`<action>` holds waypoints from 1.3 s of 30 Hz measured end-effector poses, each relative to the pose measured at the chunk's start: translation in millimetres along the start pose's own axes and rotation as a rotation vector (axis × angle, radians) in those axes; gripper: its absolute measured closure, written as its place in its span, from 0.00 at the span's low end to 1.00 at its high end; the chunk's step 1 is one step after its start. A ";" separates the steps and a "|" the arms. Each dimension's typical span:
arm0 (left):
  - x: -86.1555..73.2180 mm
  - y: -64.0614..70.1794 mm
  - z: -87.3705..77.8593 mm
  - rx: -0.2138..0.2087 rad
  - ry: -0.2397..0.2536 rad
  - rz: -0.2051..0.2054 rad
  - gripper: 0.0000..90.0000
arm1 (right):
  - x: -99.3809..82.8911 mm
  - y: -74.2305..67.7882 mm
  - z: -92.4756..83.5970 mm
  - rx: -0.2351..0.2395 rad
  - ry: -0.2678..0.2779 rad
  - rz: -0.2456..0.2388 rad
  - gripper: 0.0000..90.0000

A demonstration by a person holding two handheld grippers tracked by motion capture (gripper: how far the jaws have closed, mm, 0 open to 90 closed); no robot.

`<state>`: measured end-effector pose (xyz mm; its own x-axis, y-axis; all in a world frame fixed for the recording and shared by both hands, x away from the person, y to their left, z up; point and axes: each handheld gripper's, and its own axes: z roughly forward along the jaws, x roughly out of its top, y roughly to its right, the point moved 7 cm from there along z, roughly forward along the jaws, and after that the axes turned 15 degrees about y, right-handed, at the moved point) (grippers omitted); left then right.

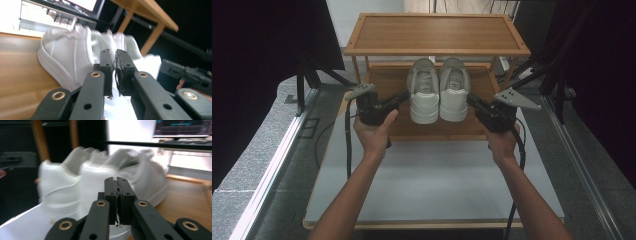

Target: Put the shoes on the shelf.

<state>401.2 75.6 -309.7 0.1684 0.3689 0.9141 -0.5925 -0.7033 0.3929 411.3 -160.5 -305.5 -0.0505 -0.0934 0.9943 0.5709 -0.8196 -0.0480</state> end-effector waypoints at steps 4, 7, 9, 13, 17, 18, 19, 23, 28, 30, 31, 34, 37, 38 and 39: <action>-20.3 12.5 -4.8 -0.051 -0.087 0.042 0.97 | -11.5 -20.7 -2.3 0.074 -0.043 -0.028 0.98; -35.1 16.9 -0.1 -0.062 -0.141 0.057 0.97 | -21.6 -28.0 3.9 0.094 -0.082 -0.048 0.97; -42.0 16.5 4.3 -0.060 -0.162 0.072 0.97 | -25.4 -29.3 8.3 0.107 -0.087 -0.036 0.98; -42.8 13.3 6.3 -0.078 -0.153 0.055 0.98 | -25.2 -30.2 12.5 0.103 -0.093 -0.101 0.99; -43.5 12.6 6.1 -0.080 -0.146 0.056 0.98 | -26.2 -24.3 20.7 0.077 -0.097 -0.086 0.99; -43.5 12.7 6.1 -0.079 -0.146 0.056 0.98 | -26.2 -24.3 20.7 0.077 -0.097 -0.086 0.99; -43.4 12.7 6.5 -0.076 -0.142 0.059 0.98 | -26.6 -22.2 23.7 0.081 -0.092 -0.070 0.99; -42.9 13.4 7.2 -0.070 -0.142 0.081 0.98 | -28.0 -22.3 24.2 0.080 -0.085 -0.046 0.97; -43.0 13.7 12.0 -0.060 -0.144 0.090 0.99 | -29.5 -21.5 22.3 0.086 -0.090 -0.009 0.95; -42.6 13.7 14.2 -0.063 -0.137 0.087 0.99 | -30.0 -20.6 21.6 0.085 -0.095 -0.010 0.95; -42.1 11.4 16.1 -0.053 -0.137 0.100 0.99 | -30.6 -20.1 21.0 0.091 -0.099 -0.009 0.95; -42.5 6.2 19.9 -0.059 -0.133 0.077 0.98 | -31.9 -18.7 19.8 0.091 -0.105 0.000 0.96; -41.7 6.0 21.9 -0.057 -0.130 0.073 0.98 | -32.3 -17.3 18.9 0.091 -0.103 0.008 0.96; -40.7 5.3 23.4 -0.048 -0.134 0.085 0.98 | -32.4 -16.8 18.6 0.092 -0.104 0.010 0.96; -40.4 4.8 24.1 -0.050 -0.136 0.083 0.98 | -32.5 -16.4 18.4 0.092 -0.105 0.011 0.96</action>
<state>410.5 42.7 -342.3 0.2202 0.2230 0.9496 -0.6466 -0.6956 0.3133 418.7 -133.6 -335.3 0.0397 -0.0388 0.9985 0.6439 -0.7631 -0.0552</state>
